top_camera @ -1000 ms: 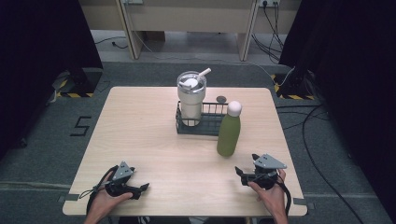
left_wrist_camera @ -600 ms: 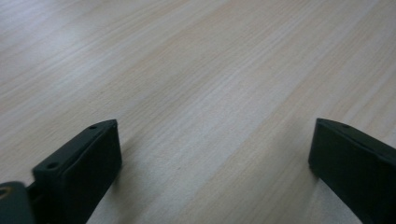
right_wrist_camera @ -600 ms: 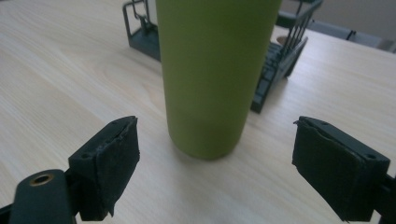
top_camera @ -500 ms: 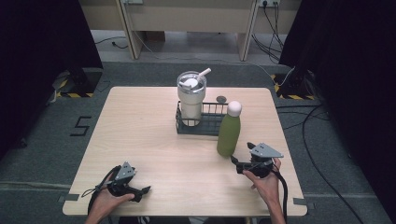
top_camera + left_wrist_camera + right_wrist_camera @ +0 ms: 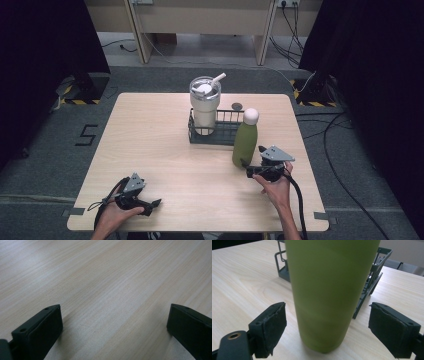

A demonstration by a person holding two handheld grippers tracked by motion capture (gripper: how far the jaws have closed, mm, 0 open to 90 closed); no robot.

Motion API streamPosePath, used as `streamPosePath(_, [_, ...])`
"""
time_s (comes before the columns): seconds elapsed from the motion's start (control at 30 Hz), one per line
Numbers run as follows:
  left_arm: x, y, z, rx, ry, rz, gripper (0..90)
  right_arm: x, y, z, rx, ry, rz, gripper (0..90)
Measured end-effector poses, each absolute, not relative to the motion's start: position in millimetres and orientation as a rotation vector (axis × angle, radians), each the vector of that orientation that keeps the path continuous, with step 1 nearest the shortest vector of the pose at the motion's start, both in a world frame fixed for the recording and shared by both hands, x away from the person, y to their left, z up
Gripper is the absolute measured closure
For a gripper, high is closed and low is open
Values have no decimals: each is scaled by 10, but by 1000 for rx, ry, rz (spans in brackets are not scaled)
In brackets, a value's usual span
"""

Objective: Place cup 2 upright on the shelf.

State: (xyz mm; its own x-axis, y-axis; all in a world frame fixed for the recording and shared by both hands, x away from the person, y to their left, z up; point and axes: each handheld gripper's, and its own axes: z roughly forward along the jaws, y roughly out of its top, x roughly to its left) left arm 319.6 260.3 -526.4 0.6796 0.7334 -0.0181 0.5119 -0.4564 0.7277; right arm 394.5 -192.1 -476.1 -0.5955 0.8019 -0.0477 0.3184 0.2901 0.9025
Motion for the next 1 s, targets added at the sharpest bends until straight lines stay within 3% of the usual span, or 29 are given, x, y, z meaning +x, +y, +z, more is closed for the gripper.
streamPosePath(1.0, [3196, 2602, -5264, 2158, 954, 389, 0, 4247, -1729, -5007, 984, 2021, 1375, 168])
